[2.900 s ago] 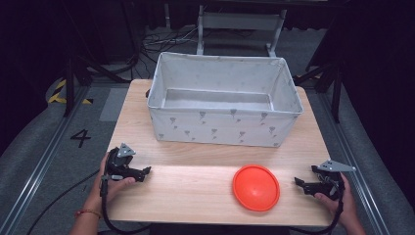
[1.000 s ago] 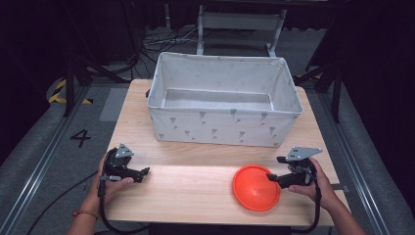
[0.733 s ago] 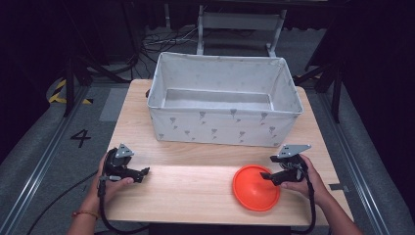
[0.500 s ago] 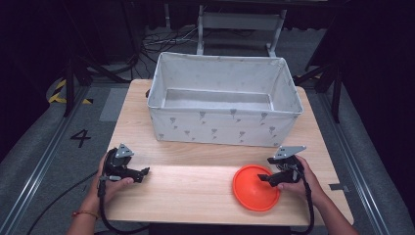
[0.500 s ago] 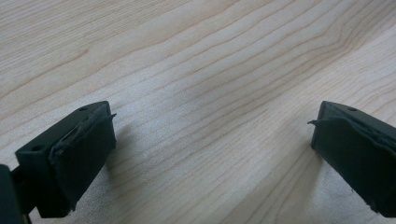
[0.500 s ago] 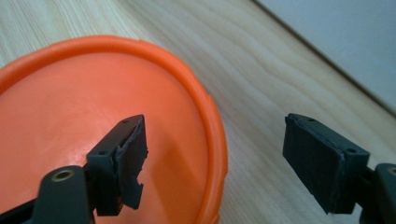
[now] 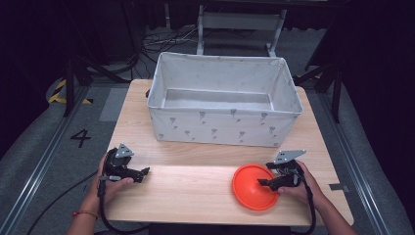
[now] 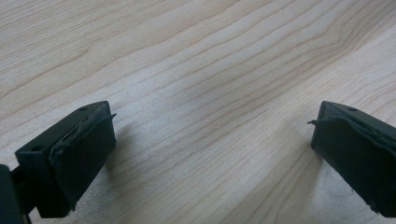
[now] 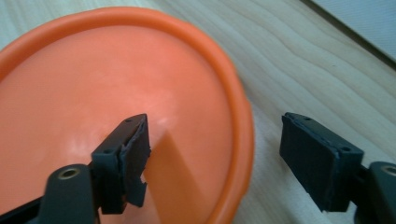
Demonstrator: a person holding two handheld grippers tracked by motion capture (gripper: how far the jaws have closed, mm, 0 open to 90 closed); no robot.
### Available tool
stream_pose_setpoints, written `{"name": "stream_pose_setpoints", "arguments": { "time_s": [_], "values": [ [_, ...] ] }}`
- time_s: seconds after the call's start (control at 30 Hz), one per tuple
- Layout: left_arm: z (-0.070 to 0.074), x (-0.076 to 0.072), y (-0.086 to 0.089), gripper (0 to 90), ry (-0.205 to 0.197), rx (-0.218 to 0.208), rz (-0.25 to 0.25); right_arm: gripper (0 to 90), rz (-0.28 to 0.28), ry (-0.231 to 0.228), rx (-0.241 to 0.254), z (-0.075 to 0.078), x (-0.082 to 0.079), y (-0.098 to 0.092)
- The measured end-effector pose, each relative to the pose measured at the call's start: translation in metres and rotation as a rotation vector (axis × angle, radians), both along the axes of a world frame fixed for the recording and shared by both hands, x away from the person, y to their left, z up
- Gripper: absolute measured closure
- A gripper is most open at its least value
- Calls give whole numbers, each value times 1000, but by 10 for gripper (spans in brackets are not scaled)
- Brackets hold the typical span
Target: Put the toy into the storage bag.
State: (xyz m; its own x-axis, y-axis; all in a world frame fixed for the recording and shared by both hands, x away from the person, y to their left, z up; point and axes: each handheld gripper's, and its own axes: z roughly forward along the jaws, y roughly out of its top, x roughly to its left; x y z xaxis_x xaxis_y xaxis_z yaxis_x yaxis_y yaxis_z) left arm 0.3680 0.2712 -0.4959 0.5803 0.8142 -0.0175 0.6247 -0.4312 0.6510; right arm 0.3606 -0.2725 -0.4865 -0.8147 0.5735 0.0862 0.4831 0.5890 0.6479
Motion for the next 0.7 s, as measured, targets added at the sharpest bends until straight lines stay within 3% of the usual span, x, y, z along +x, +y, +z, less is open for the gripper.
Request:
{"name": "stream_pose_setpoints", "arguments": {
  "time_s": [0.13, 0.17, 0.33, 0.53, 0.7],
  "values": [
    [0, 0, 0, 1, 0, 0, 0, 308, 14, 3, 8, 0, -2, 0],
    [0, 0, 0, 1, 0, 0, 0, 373, 29, 5, 23, 0, -4, 1],
    [0, 0, 0, 2, 0, 0, 0, 412, 14, 3, 25, 1, -4, 2],
    [0, 0, 0, 2, 0, 0, 0, 659, -26, 24, 92, 5, 0, -10],
    [0, 0, 0, 1, 0, 0, 0, 735, -25, 21, 132, 11, -1, -16]
  ]
}}
